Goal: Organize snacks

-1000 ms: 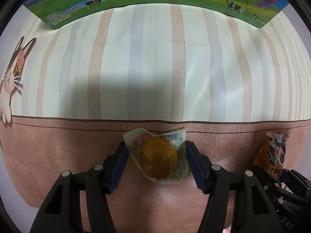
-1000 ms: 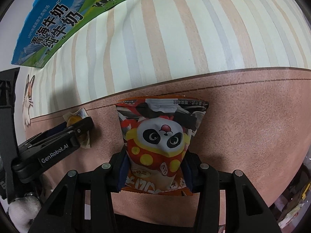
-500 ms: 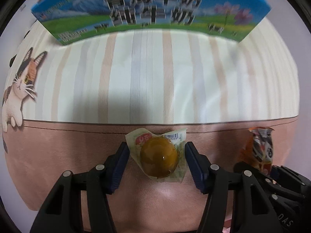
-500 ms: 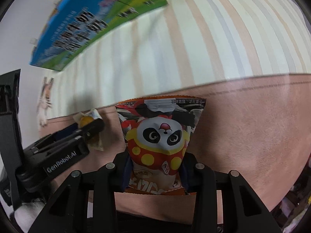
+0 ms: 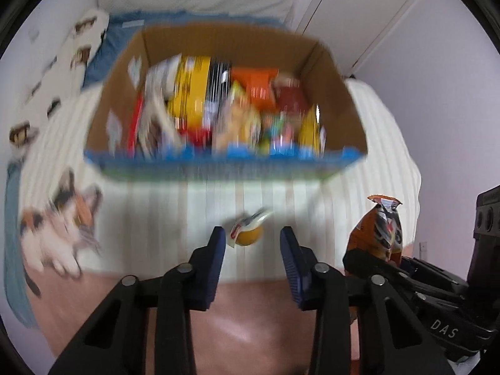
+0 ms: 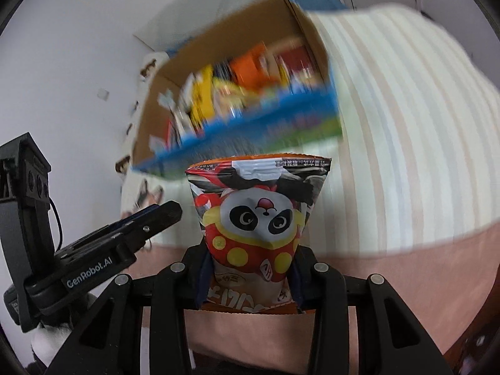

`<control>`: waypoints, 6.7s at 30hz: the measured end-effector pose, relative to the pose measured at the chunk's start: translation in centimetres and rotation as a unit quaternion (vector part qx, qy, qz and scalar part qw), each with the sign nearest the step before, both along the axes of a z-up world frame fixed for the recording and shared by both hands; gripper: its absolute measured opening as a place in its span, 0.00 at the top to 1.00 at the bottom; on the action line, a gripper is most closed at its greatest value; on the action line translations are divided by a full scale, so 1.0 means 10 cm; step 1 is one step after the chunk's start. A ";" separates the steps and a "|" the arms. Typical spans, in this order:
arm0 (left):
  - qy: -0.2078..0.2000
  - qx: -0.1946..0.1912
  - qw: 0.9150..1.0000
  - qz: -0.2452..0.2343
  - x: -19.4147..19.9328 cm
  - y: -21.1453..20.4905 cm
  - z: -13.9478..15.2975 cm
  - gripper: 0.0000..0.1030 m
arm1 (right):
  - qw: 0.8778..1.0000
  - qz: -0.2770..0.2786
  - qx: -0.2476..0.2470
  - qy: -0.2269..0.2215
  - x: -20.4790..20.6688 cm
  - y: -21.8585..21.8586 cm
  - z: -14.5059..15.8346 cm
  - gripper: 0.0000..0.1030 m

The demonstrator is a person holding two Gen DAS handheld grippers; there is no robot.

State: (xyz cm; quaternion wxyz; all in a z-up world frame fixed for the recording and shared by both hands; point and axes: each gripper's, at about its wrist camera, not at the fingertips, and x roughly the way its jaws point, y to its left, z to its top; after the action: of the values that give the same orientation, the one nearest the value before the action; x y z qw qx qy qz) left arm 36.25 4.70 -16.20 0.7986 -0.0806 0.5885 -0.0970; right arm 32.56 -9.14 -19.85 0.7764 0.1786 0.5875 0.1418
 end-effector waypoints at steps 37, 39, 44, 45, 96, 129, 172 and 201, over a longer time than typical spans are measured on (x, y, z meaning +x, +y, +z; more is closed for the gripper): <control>0.109 -0.016 0.993 0.035 -0.05 -0.18 -1.21 0.59 | 0.997 -0.065 0.001 0.034 0.17 -0.43 -0.48 0.59; 0.090 -0.043 0.994 0.033 -0.05 -0.18 -0.91 0.59 | 0.998 -0.054 0.013 0.023 0.20 -0.38 -0.33 0.59; 0.016 -0.081 0.996 0.036 0.31 -0.06 -0.10 0.59 | 0.999 -0.027 0.037 -0.016 0.45 -0.21 0.14 0.59; 0.008 -0.085 0.996 0.038 0.39 -0.01 -0.01 0.59 | 0.999 -0.021 0.036 -0.021 0.53 -0.19 0.21 0.59; -0.008 0.079 0.995 0.056 1.57 0.42 -0.12 0.08 | 0.987 0.023 -0.159 0.027 1.89 0.31 -0.07 0.06; -0.211 0.100 0.970 0.075 -0.98 0.21 1.30 0.08 | 0.972 -0.021 -0.132 -0.192 -0.75 0.10 1.52 0.06; -0.232 0.120 0.959 0.109 -1.16 0.24 1.36 0.00 | 0.944 -0.066 -0.203 -0.253 -1.15 0.07 1.90 0.02; -0.153 0.130 0.975 0.093 -0.19 0.20 0.69 0.00 | 0.946 -0.082 -0.250 -0.192 -0.08 0.15 1.15 0.02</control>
State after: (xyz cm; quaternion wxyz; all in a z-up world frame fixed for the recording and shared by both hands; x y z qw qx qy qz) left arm 34.39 6.73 -9.29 0.8885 -0.0146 0.4565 0.0445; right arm 31.77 -7.65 -8.38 0.9030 -0.0043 0.4276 -0.0425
